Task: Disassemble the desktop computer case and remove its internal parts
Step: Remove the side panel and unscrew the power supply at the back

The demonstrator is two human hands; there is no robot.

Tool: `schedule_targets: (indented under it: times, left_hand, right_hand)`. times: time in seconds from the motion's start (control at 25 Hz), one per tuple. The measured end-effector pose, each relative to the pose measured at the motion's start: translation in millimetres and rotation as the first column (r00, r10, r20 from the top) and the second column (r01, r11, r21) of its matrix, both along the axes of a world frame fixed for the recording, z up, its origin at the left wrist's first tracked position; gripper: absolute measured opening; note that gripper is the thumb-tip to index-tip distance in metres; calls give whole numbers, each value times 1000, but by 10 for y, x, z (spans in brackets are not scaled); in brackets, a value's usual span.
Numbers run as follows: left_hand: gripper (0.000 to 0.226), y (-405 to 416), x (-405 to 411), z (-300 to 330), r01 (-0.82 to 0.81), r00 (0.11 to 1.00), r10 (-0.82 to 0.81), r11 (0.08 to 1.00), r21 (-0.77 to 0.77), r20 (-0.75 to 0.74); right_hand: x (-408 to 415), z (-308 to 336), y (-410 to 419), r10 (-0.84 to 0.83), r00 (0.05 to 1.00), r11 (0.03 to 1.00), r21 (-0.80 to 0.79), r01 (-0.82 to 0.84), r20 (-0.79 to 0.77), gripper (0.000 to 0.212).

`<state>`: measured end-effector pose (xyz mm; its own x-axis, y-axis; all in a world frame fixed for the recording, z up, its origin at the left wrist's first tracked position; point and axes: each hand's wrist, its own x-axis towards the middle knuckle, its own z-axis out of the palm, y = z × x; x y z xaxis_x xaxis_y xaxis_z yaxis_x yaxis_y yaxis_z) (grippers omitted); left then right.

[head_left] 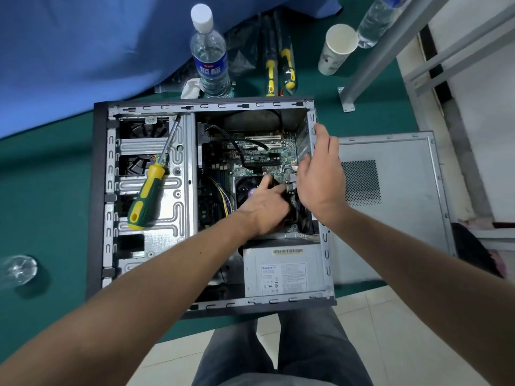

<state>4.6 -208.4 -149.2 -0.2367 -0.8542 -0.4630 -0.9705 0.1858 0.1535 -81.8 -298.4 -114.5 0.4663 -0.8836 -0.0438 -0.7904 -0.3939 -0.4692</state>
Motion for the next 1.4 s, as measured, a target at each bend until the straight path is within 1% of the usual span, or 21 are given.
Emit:
schedule_targets:
  times: [0.12, 0.24, 0.32, 0.4, 0.48, 0.56, 0.64, 0.72, 0.84, 0.96, 1.08, 1.24, 1.4]
  left_hand:
    - [24, 7, -12, 4, 80, 997, -80, 996, -43, 14]
    - [23, -21, -11, -18, 132, 991, -132, 991, -29, 10]
    - [24, -64, -6, -28, 160, 987, -159, 987, 13, -19]
    - [28, -115, 11, -15, 146, 986, -141, 987, 58, -85]
    - [29, -149, 17, -6, 114, 988, -107, 991, 66, -110]
    - [24, -137, -2, -27, 98, 992, -94, 994, 42, -79]
    - [14, -87, -31, -73, 88, 996, -88, 996, -15, -30]
    - [16, -47, -37, -121, 64, 998, -65, 995, -71, -7]
    - [21, -28, -51, -181, 20, 1000, -22, 992, -125, -16]
    - [18, -72, -64, -171, -21, 998, 16, 995, -95, -62]
    - [18, -100, -35, -174, 10, 996, -13, 999, -38, -90]
    - [15, -41, -9, -230, 32, 997, -38, 995, -95, -67]
    - [14, -39, -12, -244, 17, 997, -24, 995, -99, -72]
  right_hand:
    - [12, 0, 10, 2, 1000, 1000, -4, -2, 0, 53]
    - [1, -5, 3, 4, 1000, 1000, -8, -4, 3, 53]
    - [-4, -3, 2, 0, 1000, 1000, -11, 0, -2, 53]
    - [-6, 3, 8, 0, 1000, 1000, -7, 0, 3, 53]
    - [-7, 5, 10, 3, 1000, 1000, -8, -3, 2, 53]
    - [-4, -2, 11, 1, 1000, 1000, -11, -1, -3, 52]
    - [-2, -3, 9, -3, 1000, 1000, -4, 3, 0, 52]
    - [-5, 3, 1, -4, 1000, 1000, 7, 4, 5, 51]
    - [-3, 8, -3, -3, 1000, 1000, 17, 3, 9, 51]
    - [1, 11, -1, -9, 1000, 1000, 19, 9, -1, 52]
    - [2, 14, 5, -5, 1000, 1000, 18, 5, -4, 53]
    - [-4, 9, -7, -7, 1000, 1000, 24, 7, -1, 53]
    - [-1, 0, 0, -8, 1000, 1000, 27, 8, 9, 53]
